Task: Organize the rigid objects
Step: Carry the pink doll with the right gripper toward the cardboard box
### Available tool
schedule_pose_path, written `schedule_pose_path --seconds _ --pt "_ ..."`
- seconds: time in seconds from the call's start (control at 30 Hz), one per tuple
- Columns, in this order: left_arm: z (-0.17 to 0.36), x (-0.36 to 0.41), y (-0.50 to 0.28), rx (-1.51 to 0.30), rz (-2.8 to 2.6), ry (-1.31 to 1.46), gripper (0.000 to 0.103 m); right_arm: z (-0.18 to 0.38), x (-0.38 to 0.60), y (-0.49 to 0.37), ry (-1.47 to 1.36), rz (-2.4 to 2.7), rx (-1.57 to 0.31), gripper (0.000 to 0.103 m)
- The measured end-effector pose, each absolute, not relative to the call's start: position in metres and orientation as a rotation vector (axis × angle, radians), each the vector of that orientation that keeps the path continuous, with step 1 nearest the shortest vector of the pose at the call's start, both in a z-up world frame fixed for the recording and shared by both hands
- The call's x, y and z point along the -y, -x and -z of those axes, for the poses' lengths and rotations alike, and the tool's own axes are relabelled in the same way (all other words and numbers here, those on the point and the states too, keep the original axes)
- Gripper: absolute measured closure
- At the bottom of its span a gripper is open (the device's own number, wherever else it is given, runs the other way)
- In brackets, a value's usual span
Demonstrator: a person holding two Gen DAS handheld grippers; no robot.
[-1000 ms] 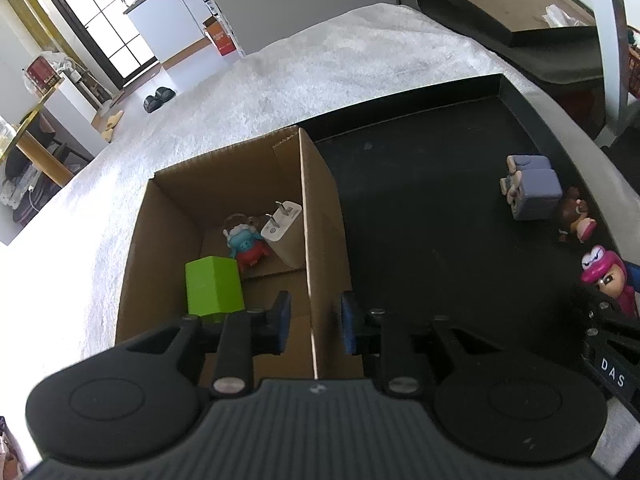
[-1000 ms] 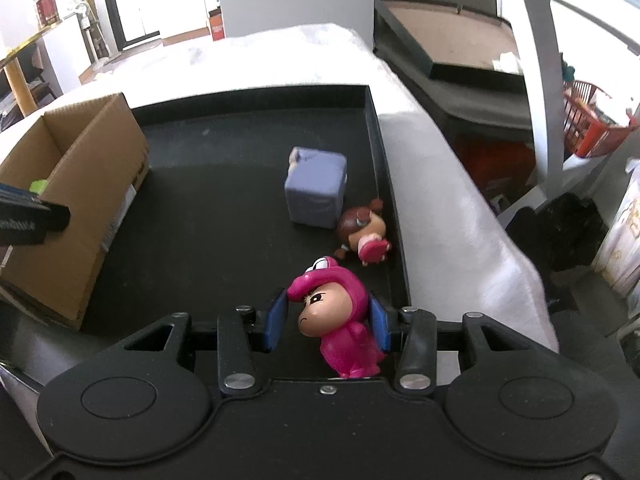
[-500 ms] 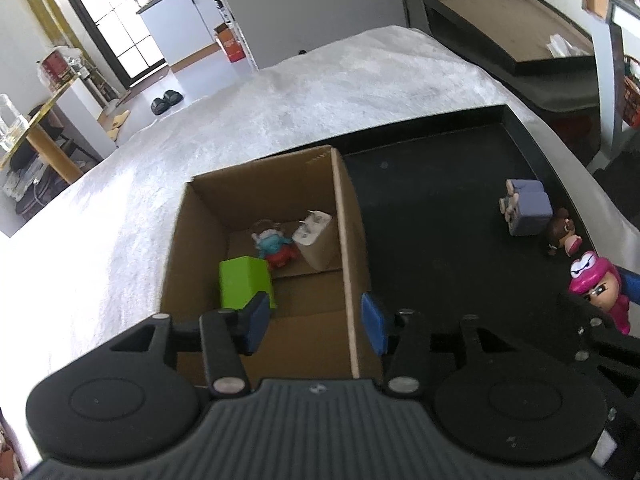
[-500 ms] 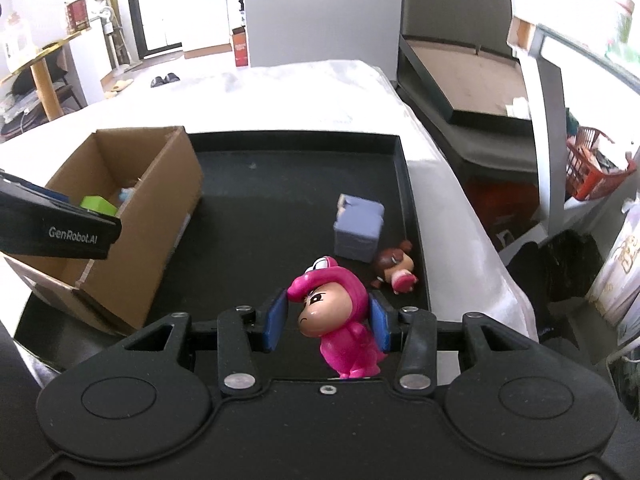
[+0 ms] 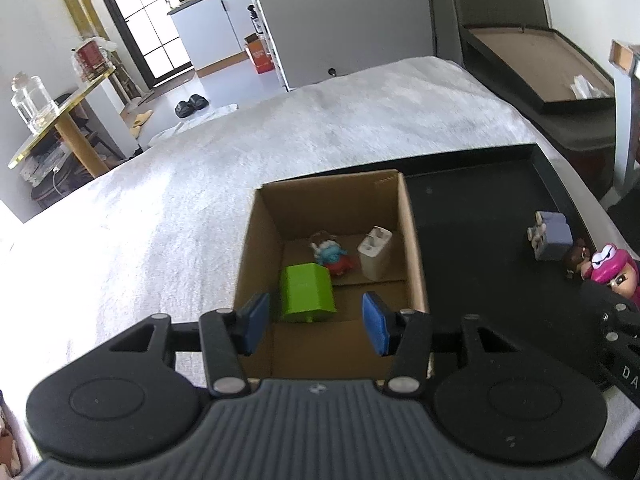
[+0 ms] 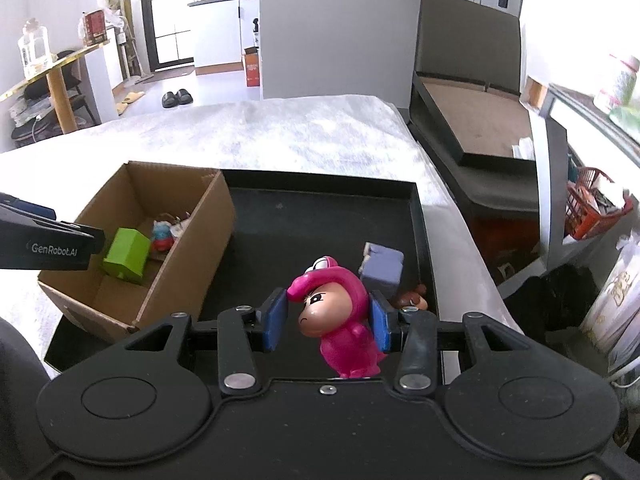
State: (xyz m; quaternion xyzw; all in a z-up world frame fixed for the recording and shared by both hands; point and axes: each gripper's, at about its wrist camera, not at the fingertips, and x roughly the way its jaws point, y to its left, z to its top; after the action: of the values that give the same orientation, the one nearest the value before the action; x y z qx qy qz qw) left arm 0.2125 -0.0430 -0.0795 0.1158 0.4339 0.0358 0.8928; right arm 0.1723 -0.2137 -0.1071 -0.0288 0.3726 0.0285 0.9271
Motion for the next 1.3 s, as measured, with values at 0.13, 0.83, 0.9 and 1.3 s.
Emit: schedule_pose_path --seconds 0.13,0.83,0.9,1.3 --pt "0.075 0.032 -0.212 -0.893 -0.082 -0.220 0.052 0.101 0.205 -0.173 0.075 -0.060 -0.755 0.060" --pt "0.084 -0.021 -0.218 -0.900 -0.092 -0.108 0.052 0.089 0.161 -0.184 0.135 -0.061 -0.742 0.060" --pt "0.087 -0.028 -0.221 -0.905 -0.097 -0.093 0.052 0.089 0.156 -0.187 0.139 -0.064 -0.744 0.060" --pt "0.103 -0.057 -0.235 -0.928 -0.102 -0.039 0.052 0.093 0.113 -0.216 0.181 -0.108 -0.758 0.060"
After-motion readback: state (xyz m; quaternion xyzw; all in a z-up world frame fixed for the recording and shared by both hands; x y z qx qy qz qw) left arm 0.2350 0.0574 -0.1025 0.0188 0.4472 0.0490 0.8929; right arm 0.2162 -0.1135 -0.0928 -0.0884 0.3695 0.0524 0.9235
